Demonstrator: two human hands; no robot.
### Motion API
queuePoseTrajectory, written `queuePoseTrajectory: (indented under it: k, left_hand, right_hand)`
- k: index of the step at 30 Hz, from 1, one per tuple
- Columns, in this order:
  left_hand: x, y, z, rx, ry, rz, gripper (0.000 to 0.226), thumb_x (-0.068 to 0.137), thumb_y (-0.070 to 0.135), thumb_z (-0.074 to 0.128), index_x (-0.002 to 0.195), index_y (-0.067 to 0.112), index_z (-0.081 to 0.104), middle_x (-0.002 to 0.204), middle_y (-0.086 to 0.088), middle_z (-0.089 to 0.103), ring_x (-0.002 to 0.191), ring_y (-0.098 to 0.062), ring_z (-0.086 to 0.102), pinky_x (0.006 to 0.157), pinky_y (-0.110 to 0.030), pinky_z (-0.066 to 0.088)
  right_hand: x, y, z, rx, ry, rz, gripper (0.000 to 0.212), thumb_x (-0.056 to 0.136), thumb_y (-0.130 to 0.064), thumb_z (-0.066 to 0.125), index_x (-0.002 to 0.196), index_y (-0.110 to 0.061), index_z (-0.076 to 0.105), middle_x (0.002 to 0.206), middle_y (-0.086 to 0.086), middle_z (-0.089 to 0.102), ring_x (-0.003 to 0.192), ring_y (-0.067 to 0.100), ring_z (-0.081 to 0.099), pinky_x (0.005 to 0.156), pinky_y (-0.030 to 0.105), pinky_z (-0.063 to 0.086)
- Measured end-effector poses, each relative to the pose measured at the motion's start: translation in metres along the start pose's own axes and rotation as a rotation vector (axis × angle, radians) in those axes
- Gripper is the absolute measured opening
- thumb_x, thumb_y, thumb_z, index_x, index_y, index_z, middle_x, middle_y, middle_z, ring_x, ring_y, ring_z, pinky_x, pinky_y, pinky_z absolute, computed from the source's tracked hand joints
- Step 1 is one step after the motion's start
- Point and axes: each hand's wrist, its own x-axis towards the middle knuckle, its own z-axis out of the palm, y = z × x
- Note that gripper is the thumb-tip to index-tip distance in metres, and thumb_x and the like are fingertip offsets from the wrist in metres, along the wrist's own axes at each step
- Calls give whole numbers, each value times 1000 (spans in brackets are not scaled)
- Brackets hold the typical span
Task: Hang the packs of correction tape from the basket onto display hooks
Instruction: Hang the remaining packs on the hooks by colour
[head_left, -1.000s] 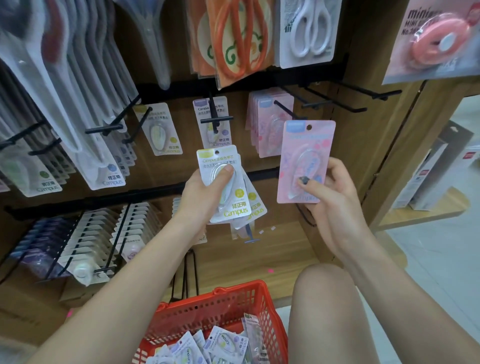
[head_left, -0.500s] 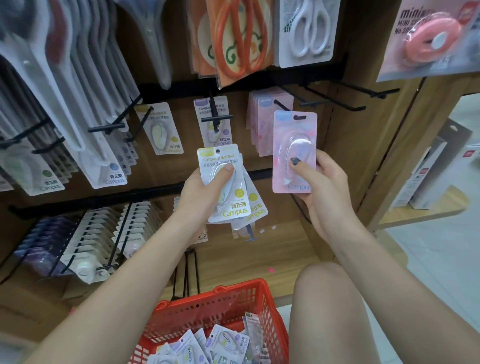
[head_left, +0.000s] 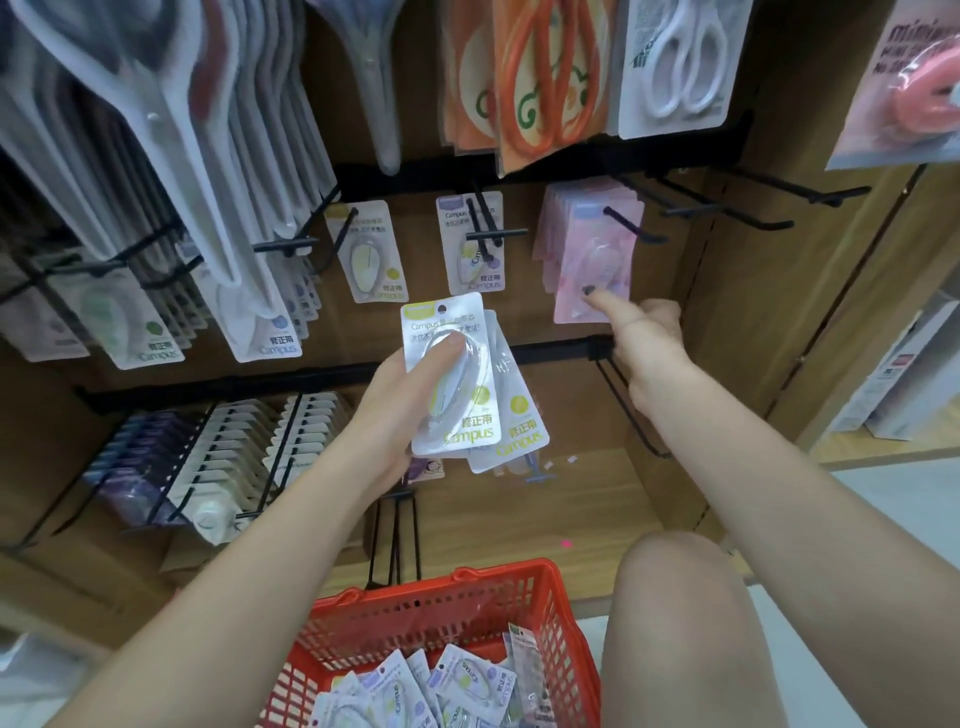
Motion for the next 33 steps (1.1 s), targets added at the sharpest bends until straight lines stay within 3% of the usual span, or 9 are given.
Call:
queuePoseTrajectory:
  k: [3, 5, 7, 12, 16, 20, 23, 27, 33]
  left_hand:
    - [-4, -1, -9, 7, 36, 31, 27, 104, 38, 60, 124, 23, 69, 110, 0, 80, 100, -21, 77, 81, -39, 62]
    - [-7, -2, -16, -14, 56, 33, 26, 104, 37, 60, 123, 22, 68, 108, 1, 80, 98, -20, 78, 77, -36, 62]
    - [-11, -5, -24, -27, 61, 26, 25, 104, 36, 59, 123, 23, 68, 109, 0, 80, 99, -21, 78, 79, -39, 62]
    - [-26, -7, -50, -40, 23, 53, 26, 107, 34, 53, 127, 24, 66, 120, -4, 77, 108, -25, 75, 91, -46, 62]
    - [-38, -6, -72, -56, -4, 78, 29, 109, 32, 51, 134, 23, 62, 126, -6, 74, 109, -27, 75, 92, -51, 61]
    - [-50, -6, -95, -29, -3, 103, 31, 109, 30, 48, 137, 21, 60, 113, -5, 74, 70, -13, 74, 42, -20, 51]
    - [-52, -9, -116, -25, 85, 122, 33, 106, 35, 55, 137, 25, 61, 116, -4, 75, 84, -25, 75, 46, -30, 55]
    - [-54, -11, -139, -35, 188, 122, 36, 102, 37, 62, 135, 23, 62, 123, -9, 74, 103, -36, 74, 60, -41, 61]
    - [-58, -10, -151, -9, 207, 149, 30, 103, 32, 61, 131, 23, 64, 117, 1, 77, 102, -24, 76, 75, -41, 63]
  right_hand:
    - [-38, 13, 8, -44, 90, -105, 55, 86, -41, 77, 130, -19, 52, 130, 9, 59, 109, 24, 60, 94, 40, 50]
    - [-67, 19, 21, -17, -87, -106, 31, 89, -36, 75, 110, -19, 61, 110, 10, 71, 95, 28, 69, 93, 46, 57]
    - [-93, 22, 34, -112, -382, -62, 28, 90, -40, 73, 109, -20, 66, 104, 9, 76, 79, 37, 70, 72, 48, 56]
    - [-115, 32, 59, -64, -683, 53, 25, 103, -25, 63, 122, -11, 67, 101, 3, 75, 63, 5, 67, 47, 15, 44]
    - [-122, 41, 72, -3, -731, 71, 21, 104, -15, 60, 123, -8, 65, 115, 14, 77, 95, 22, 75, 73, 30, 56]
    - [-129, 49, 81, 88, -686, 49, 18, 104, -10, 58, 121, -5, 63, 119, 19, 74, 106, 36, 73, 82, 42, 55]
    - [-132, 44, 84, 158, -595, -63, 12, 104, -8, 57, 114, -7, 62, 111, 15, 76, 95, 32, 73, 62, 28, 55]
    - [-138, 29, 95, 199, -619, -263, 13, 104, -5, 56, 115, -10, 62, 112, 10, 78, 109, 33, 72, 95, 53, 54]
    - [-151, 24, 112, 179, -570, -348, 14, 103, -4, 58, 112, -14, 65, 109, 7, 79, 108, 31, 74, 102, 61, 54]
